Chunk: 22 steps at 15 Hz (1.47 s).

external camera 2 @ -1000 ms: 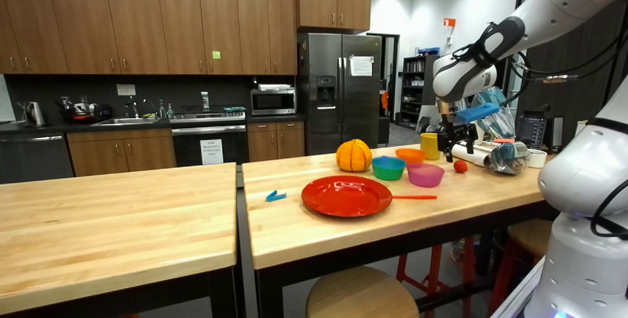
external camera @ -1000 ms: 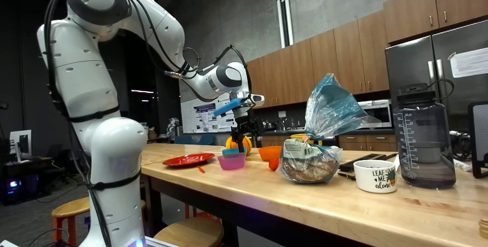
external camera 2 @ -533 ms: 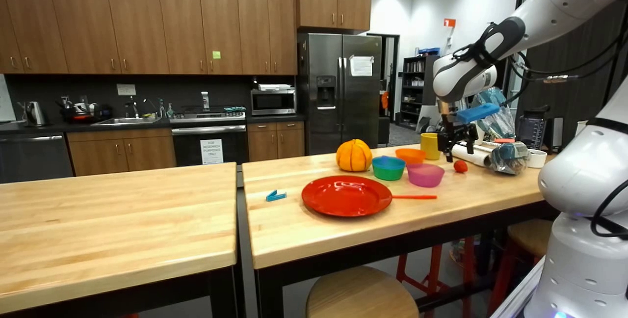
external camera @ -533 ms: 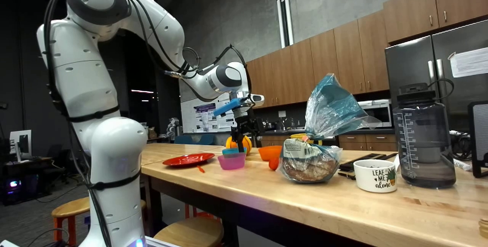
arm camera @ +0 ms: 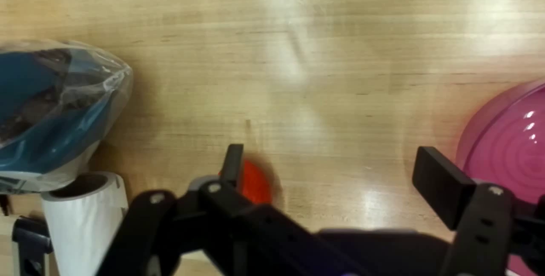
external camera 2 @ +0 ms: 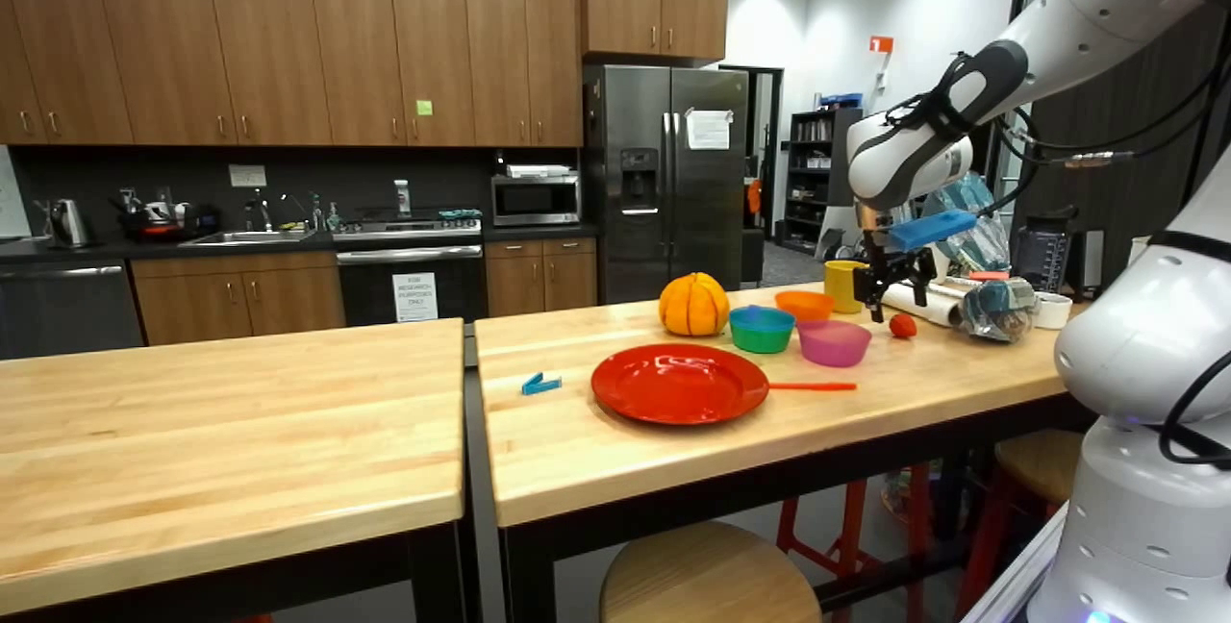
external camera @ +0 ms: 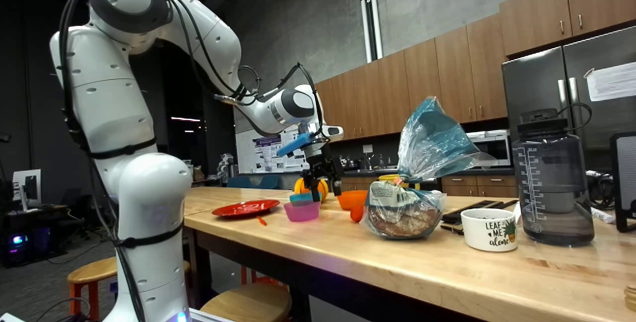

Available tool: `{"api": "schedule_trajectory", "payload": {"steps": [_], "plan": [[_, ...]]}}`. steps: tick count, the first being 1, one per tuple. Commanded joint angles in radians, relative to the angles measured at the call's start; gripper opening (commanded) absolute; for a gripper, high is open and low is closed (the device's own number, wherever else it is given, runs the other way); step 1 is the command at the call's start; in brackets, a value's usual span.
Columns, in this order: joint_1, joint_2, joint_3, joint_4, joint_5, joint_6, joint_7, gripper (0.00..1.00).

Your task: Pick up the red toy and put it in the blue bowl

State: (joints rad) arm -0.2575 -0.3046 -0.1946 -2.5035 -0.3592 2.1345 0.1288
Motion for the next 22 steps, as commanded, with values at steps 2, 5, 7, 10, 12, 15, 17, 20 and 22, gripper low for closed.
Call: {"api": "schedule_trajectory", "payload": {"steps": [2, 5, 7, 10, 12, 15, 17, 20, 22], "plan": [[-0.037, 0.024, 0.009, 0.019, -0.084, 0.033, 0.069, 1.0], [-0.05, 0.066, -0.003, 0.031, -0.105, 0.045, 0.083, 1.0], [-0.057, 0.097, -0.012, 0.04, -0.109, 0.063, 0.087, 1.0], [-0.063, 0.135, -0.025, 0.06, -0.1, 0.086, 0.093, 0.98], [-0.064, 0.155, -0.034, 0.072, -0.098, 0.095, 0.094, 0.74], [-0.064, 0.179, -0.048, 0.084, -0.098, 0.106, 0.094, 0.56], [-0.062, 0.191, -0.056, 0.088, -0.091, 0.111, 0.088, 0.41], [-0.058, 0.199, -0.059, 0.084, -0.088, 0.112, 0.084, 0.18], [-0.055, 0.2, -0.058, 0.08, -0.089, 0.112, 0.085, 0.03]]}}
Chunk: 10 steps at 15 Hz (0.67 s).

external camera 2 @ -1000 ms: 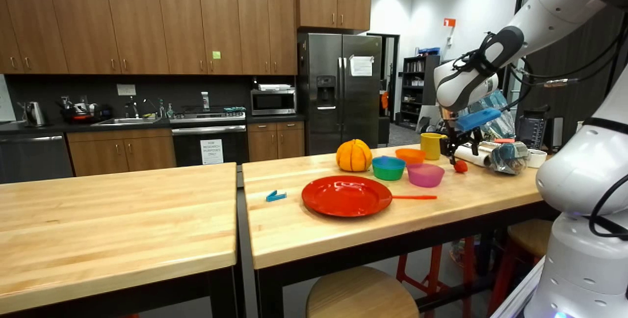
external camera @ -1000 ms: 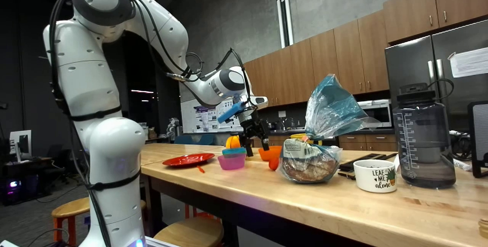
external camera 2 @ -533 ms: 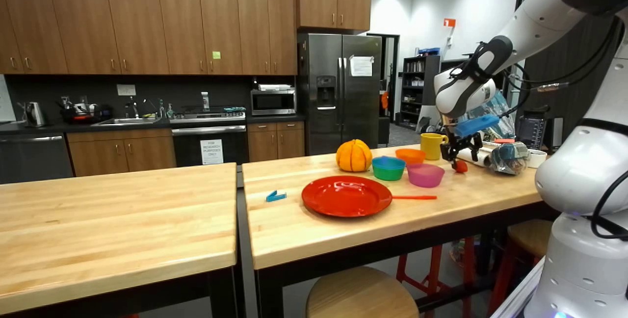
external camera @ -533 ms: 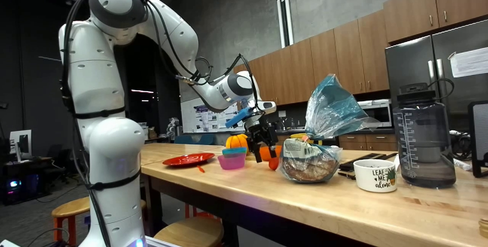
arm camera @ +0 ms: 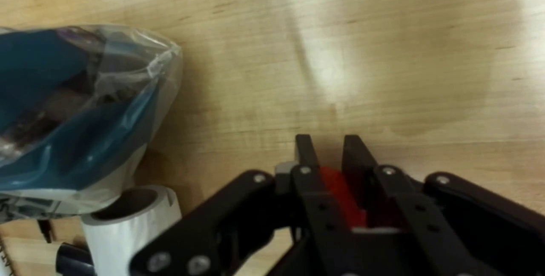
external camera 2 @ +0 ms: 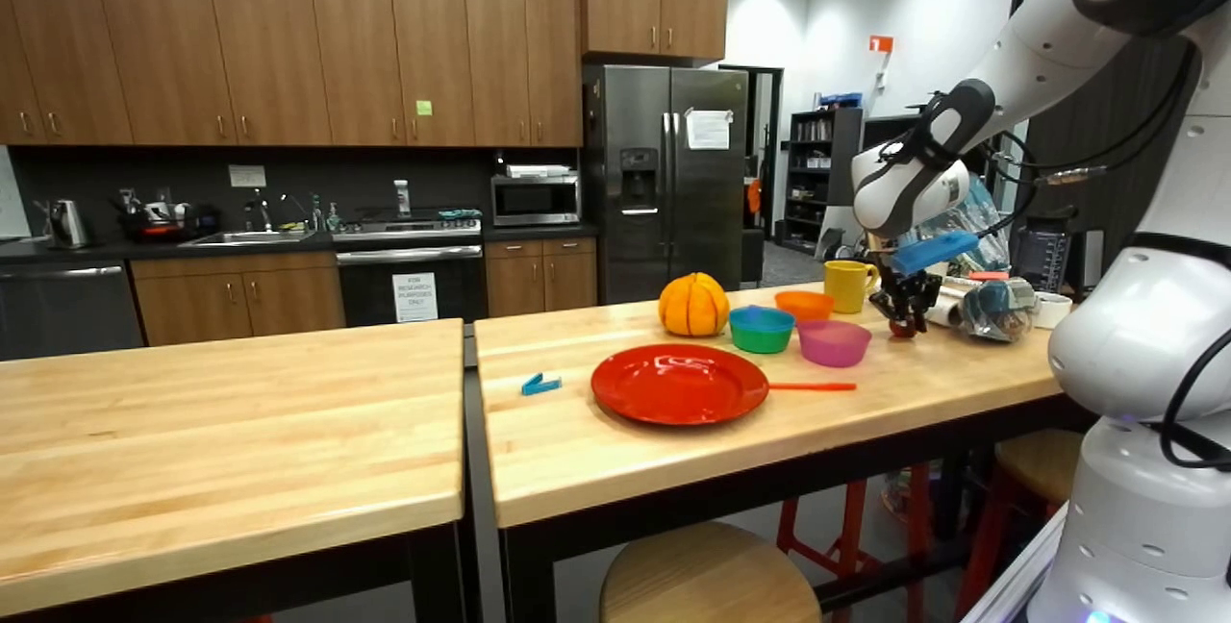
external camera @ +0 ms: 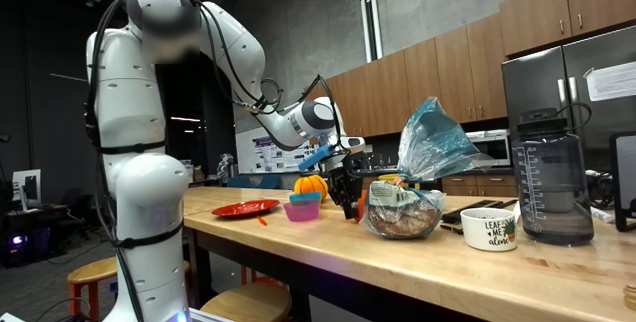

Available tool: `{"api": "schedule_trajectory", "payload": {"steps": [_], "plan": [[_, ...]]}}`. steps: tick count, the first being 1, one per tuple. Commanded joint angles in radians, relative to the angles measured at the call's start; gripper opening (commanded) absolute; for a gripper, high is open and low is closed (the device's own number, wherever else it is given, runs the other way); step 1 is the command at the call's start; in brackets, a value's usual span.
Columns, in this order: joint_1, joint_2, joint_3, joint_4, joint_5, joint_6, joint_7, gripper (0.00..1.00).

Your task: Pick up the red toy and put it in the blue bowl

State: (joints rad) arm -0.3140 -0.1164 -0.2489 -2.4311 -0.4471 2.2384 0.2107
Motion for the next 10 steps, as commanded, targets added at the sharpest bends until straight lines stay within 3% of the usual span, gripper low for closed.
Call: {"api": "schedule_trajectory", "payload": {"steps": [1, 3, 4, 6, 10], "plan": [[0.002, 0.008, -0.004, 0.005, 0.001, 0.007, 0.002, 0.0], [0.003, -0.001, -0.002, -0.001, -0.007, 0.008, 0.005, 0.0], [0.003, -0.002, -0.003, -0.002, -0.006, 0.007, 0.002, 0.26], [0.002, -0.005, -0.003, 0.0, -0.013, 0.008, 0.008, 0.3], [0.002, 0.0, -0.004, 0.009, -0.004, 0.013, 0.002, 0.56]]}}
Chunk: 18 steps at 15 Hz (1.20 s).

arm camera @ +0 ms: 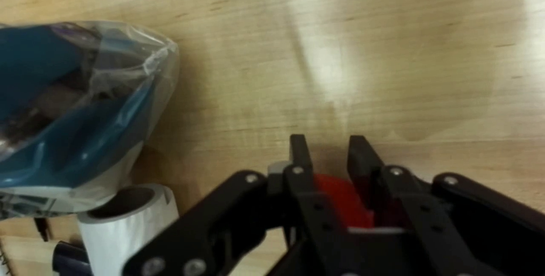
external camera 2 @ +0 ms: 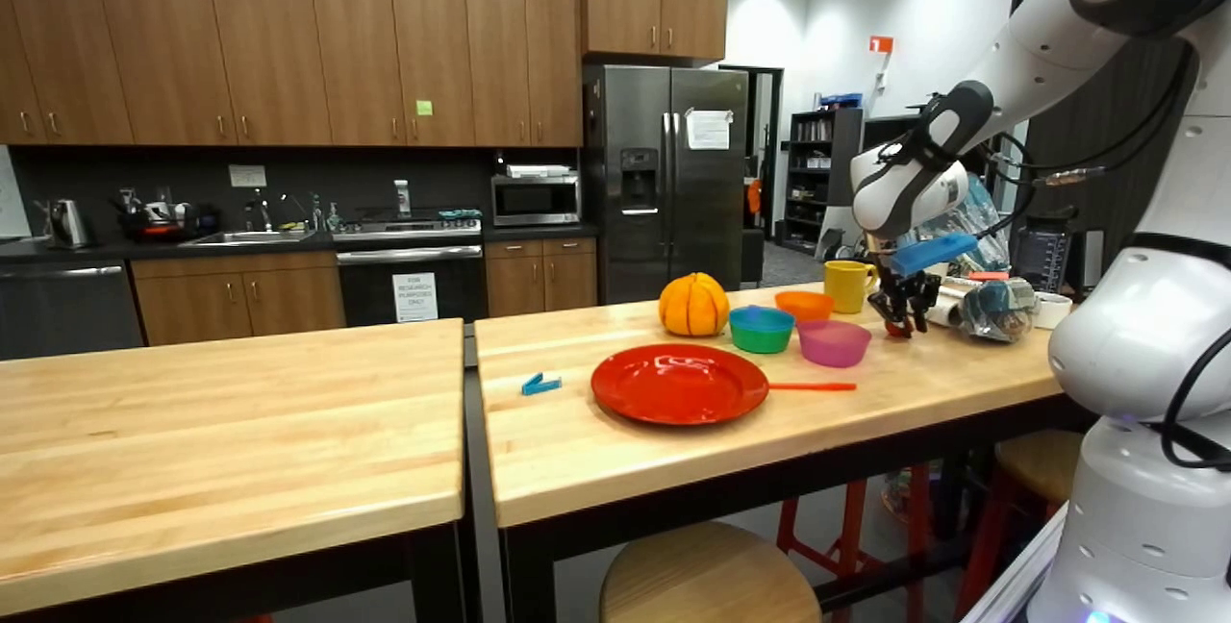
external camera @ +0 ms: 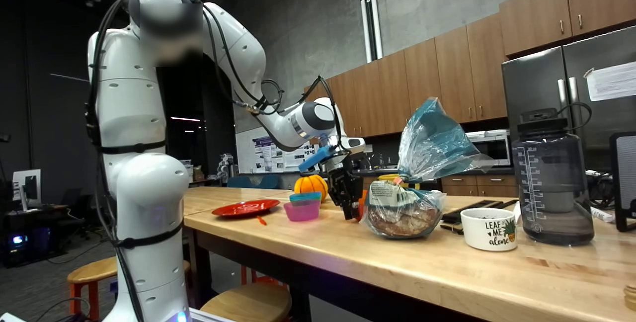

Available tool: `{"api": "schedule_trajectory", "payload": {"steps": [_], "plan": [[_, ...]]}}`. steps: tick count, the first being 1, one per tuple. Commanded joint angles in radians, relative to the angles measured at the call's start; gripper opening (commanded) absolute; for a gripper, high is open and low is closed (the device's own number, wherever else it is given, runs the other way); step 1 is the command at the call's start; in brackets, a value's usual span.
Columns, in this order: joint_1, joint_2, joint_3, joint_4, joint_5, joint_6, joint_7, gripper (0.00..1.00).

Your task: Pick up the red toy and put it in the blue bowl

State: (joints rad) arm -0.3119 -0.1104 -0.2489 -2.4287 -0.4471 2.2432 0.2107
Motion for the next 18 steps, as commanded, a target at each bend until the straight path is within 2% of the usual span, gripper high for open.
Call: {"api": "schedule_trajectory", "payload": {"steps": [1, 6, 11, 12, 14, 18], "plan": [[0.001, -0.004, -0.004, 0.008, -0.003, 0.012, 0.003, 0.62], [0.001, 0.009, -0.005, 0.015, 0.016, 0.04, 0.024, 0.97], [0.002, 0.032, -0.008, 0.025, 0.065, 0.065, 0.024, 1.0], [0.002, 0.039, -0.008, 0.028, 0.071, 0.072, 0.03, 0.75], [0.002, 0.047, -0.009, 0.033, 0.091, 0.084, 0.027, 0.68], [0.003, 0.056, -0.01, 0.04, 0.1, 0.096, 0.032, 0.34]]}}
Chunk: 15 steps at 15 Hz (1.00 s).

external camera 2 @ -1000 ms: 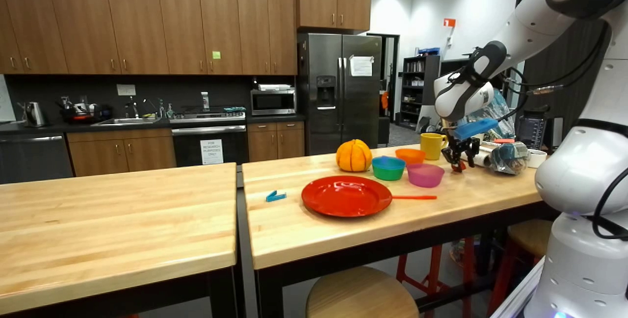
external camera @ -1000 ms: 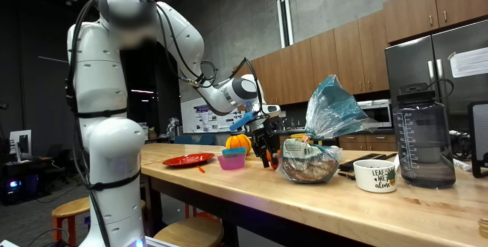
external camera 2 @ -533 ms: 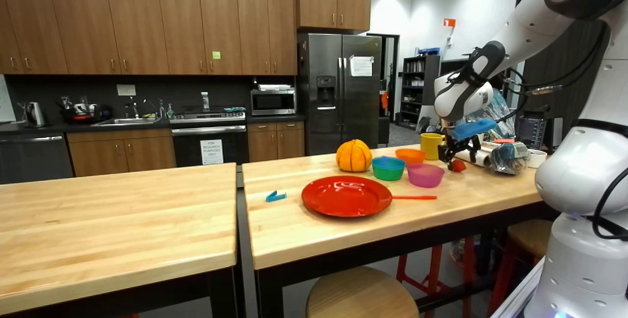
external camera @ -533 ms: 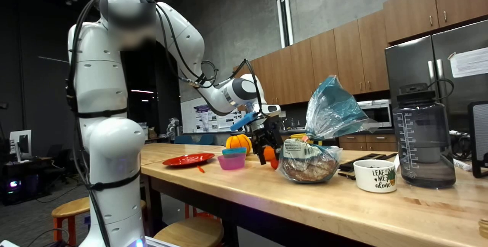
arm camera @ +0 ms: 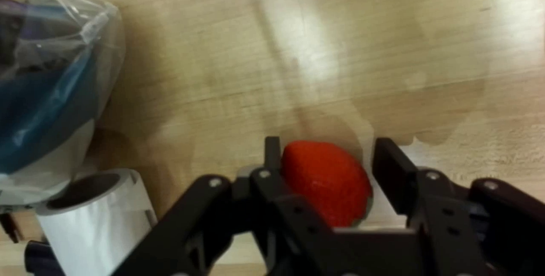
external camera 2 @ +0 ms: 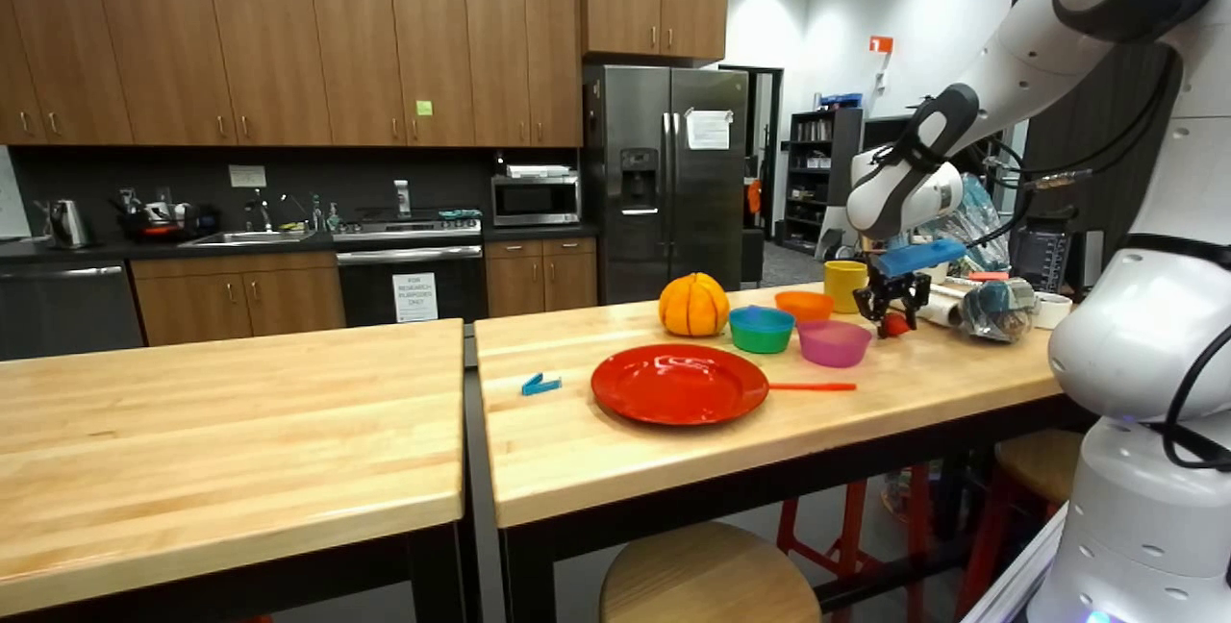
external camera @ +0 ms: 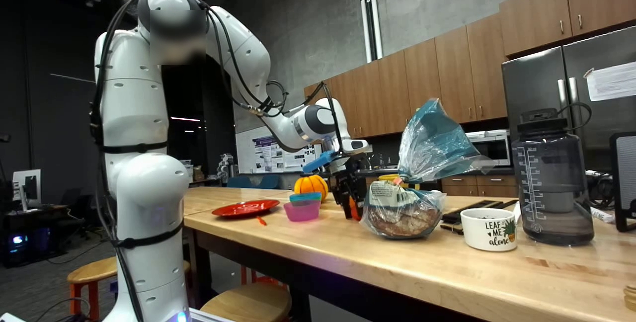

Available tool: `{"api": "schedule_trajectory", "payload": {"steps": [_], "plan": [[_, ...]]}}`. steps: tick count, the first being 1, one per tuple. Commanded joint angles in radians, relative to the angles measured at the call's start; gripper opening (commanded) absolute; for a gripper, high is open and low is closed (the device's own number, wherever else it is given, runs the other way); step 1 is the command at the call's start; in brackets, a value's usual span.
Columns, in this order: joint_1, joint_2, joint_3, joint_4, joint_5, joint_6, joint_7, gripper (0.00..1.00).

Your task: Pick up the red toy and put it in the blue bowl

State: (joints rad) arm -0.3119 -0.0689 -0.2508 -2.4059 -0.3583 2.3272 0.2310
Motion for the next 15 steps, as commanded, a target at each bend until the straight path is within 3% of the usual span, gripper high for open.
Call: {"api": "schedule_trajectory", "payload": {"steps": [1, 9, 15], "plan": [[0.004, 0.012, -0.008, 0.015, 0.013, 0.014, 0.011, 0.28], [0.03, -0.11, 0.019, -0.044, 0.013, -0.014, -0.018, 0.25], [0.059, -0.224, 0.078, -0.071, -0.009, -0.159, -0.031, 0.25]]}}
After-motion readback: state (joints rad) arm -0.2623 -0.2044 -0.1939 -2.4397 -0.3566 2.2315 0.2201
